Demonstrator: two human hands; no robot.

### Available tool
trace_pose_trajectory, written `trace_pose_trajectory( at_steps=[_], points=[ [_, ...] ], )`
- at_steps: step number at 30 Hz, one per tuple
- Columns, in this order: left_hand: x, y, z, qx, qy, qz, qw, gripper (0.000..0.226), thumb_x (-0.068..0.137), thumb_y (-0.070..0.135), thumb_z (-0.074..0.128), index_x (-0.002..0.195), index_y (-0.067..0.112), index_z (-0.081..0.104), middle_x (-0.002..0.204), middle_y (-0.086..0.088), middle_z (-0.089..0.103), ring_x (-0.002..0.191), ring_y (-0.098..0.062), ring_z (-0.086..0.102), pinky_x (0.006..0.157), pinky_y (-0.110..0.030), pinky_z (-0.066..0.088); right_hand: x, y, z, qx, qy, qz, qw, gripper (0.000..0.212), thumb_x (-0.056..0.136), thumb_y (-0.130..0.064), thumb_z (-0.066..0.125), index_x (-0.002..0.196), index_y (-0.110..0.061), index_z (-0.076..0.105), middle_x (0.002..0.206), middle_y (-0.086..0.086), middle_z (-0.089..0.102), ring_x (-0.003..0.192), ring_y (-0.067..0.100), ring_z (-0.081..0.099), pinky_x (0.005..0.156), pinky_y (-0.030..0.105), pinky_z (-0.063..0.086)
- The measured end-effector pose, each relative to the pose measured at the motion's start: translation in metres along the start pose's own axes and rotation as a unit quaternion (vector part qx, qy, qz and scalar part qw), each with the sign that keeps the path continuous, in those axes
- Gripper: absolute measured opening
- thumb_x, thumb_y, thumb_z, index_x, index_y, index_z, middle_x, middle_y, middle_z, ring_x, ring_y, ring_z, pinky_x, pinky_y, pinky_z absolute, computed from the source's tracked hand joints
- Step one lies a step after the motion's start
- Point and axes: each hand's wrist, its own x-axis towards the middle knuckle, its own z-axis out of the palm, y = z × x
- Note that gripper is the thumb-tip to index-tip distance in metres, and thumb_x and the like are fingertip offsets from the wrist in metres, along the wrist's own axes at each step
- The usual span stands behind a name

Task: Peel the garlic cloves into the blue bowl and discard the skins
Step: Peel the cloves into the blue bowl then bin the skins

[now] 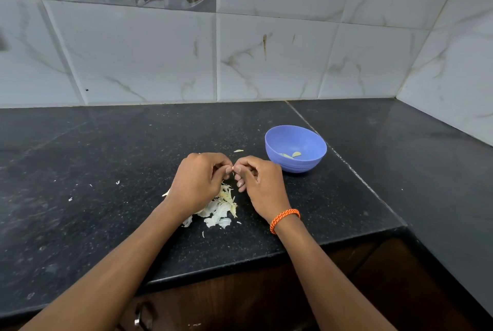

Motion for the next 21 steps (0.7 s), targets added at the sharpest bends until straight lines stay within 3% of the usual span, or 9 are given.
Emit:
trace_pose_trajectory(
  at_steps=[5, 10, 15, 21],
  points=[
    [-0.0014, -0.0011, -0.0026, -0.04, 0.006, 0.005, 0.999, 0.016, 0.101, 0.016, 0.073, 0.088, 0.025, 0.077, 0.072, 0.014, 0.072, 0.062, -0.014, 0.068, 0.063, -0.043, 0.057, 0.002, 0.0016, -0.0039, 0.1, -0.036, 0.014, 0.994, 0.017, 0.106, -0.009, 0.064, 0.098, -0.001, 0.077, 0.077, 0.016, 0.07, 0.069, 0.02, 0.067, 0.067, 0.036, 0.063],
    [-0.0026, -0.0019, -0.003, -0.104, -0.001, -0.015, 0.994, 0.021, 0.102, 0.011, 0.07, 0.085, 0.023, 0.075, 0.074, 0.009, 0.072, 0.064, -0.025, 0.069, 0.065, -0.05, 0.057, 0.0032, 0.0009, -0.0082, 0.177, -0.056, 0.032, 0.982, 0.019, 0.106, -0.008, 0.065, 0.102, 0.006, 0.077, 0.079, 0.014, 0.07, 0.071, 0.021, 0.067, 0.067, 0.032, 0.063],
    [-0.0041, 0.0033, -0.0033, -0.146, 0.02, -0.039, 0.988, 0.016, 0.099, 0.013, 0.075, 0.087, 0.022, 0.08, 0.077, 0.01, 0.076, 0.073, -0.017, 0.073, 0.073, -0.044, 0.06, 0.003, 0.0002, -0.0101, 0.203, -0.029, 0.031, 0.978, 0.012, 0.101, -0.004, 0.07, 0.102, 0.004, 0.078, 0.087, 0.017, 0.077, 0.076, 0.023, 0.07, 0.074, 0.034, 0.064],
    [-0.0061, 0.002, -0.0021, -0.139, 0.023, -0.043, 0.989, 0.008, 0.1, 0.025, 0.077, 0.099, 0.028, 0.085, 0.087, 0.018, 0.079, 0.079, -0.012, 0.077, 0.075, -0.046, 0.063, 0.0025, -0.0013, -0.0096, 0.185, 0.013, 0.049, 0.981, 0.01, 0.093, -0.002, 0.079, 0.103, -0.005, 0.078, 0.094, 0.012, 0.08, 0.082, 0.025, 0.077, 0.075, 0.035, 0.064]
  ],
)
